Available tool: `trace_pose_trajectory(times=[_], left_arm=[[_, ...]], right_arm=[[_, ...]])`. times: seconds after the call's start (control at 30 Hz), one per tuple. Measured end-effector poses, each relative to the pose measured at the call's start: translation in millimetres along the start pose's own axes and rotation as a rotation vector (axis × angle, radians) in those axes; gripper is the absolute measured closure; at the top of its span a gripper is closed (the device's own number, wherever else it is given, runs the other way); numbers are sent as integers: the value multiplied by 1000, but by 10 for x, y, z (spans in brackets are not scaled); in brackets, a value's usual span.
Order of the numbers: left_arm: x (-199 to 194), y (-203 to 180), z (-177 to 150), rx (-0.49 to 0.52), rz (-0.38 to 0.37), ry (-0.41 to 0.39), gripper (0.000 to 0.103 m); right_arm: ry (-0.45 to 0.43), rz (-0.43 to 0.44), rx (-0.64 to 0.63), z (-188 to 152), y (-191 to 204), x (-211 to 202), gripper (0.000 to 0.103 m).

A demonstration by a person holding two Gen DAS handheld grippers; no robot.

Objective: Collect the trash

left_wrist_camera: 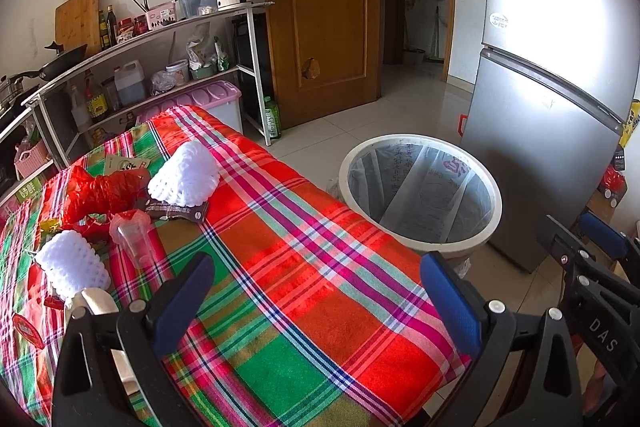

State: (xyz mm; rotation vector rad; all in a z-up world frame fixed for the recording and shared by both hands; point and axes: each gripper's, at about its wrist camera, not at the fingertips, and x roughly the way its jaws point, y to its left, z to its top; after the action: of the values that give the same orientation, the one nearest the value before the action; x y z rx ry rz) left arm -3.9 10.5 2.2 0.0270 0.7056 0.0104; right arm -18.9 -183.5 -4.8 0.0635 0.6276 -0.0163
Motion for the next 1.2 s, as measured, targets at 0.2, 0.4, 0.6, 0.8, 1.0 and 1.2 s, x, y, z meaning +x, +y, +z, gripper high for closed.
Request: trace_pose_trajectory(times=[0.2,0.4,0.6,0.8,1.0,1.2], left_arm=[[-2,-1,-3,-1,1,0,0],[-8,1,1,-2,3,-2,0],[-11,9,-3,-3,4,-3,0],[-15,12,-10,-5,5,-3,0],[-7,22,-4,-10,8,-2,0],[-13,45,0,-15,12,-1,0]], right_arm=[[0,1,0,1,1,1,35],[0,0,0,2,0,6,35],[1,2,-2,-1,9,10,35],[0,3,-2,-5,12,8,35],[0,4,-4,-22,39,6,35],[0,4,-8,-26,52,14,35]])
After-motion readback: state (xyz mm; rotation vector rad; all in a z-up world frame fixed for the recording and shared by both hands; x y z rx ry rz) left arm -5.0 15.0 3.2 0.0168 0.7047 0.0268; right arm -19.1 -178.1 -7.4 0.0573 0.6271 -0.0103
